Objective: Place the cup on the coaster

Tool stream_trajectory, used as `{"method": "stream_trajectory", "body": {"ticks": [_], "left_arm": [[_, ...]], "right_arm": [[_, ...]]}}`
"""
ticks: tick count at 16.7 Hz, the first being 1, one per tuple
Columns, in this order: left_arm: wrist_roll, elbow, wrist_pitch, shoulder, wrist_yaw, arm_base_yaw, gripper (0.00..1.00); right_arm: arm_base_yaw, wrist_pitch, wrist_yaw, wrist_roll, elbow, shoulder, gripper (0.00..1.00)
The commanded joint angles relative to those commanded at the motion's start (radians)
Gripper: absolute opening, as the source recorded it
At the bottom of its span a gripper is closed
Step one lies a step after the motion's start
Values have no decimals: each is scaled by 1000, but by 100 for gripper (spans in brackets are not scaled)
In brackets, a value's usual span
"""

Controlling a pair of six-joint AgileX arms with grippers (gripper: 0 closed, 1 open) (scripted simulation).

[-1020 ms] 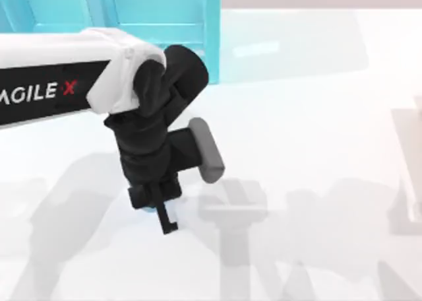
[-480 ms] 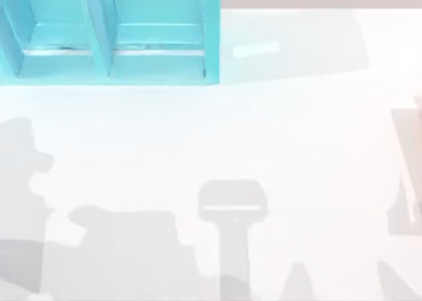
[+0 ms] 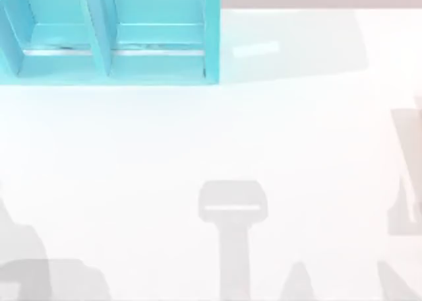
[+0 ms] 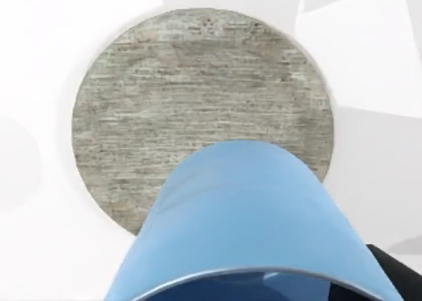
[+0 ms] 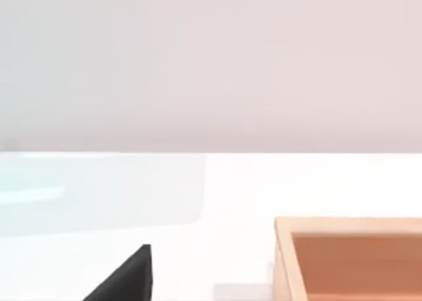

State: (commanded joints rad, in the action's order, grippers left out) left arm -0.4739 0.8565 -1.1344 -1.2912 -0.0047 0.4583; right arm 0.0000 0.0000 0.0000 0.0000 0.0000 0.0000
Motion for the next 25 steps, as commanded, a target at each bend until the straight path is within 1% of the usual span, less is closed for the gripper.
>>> {"method": "stream_trajectory", "body": {"ticks": [5,7,12,17,25], "left_arm": [[-10,-11,18,-15,-1,-3,0],[-19,-55,73,-38,0,6,0],[-33,-162,275,-96,0,37,0],[-45,-184,300,-116,0,43,0],[-45,-184,300,-116,0,43,60]], "right_arm": [[0,0,0,0,0,0,100],[0,0,0,0,0,0,100],[0,0,0,0,0,0,100],[0,0,0,0,0,0,100],[0,0,0,0,0,0,100]]}}
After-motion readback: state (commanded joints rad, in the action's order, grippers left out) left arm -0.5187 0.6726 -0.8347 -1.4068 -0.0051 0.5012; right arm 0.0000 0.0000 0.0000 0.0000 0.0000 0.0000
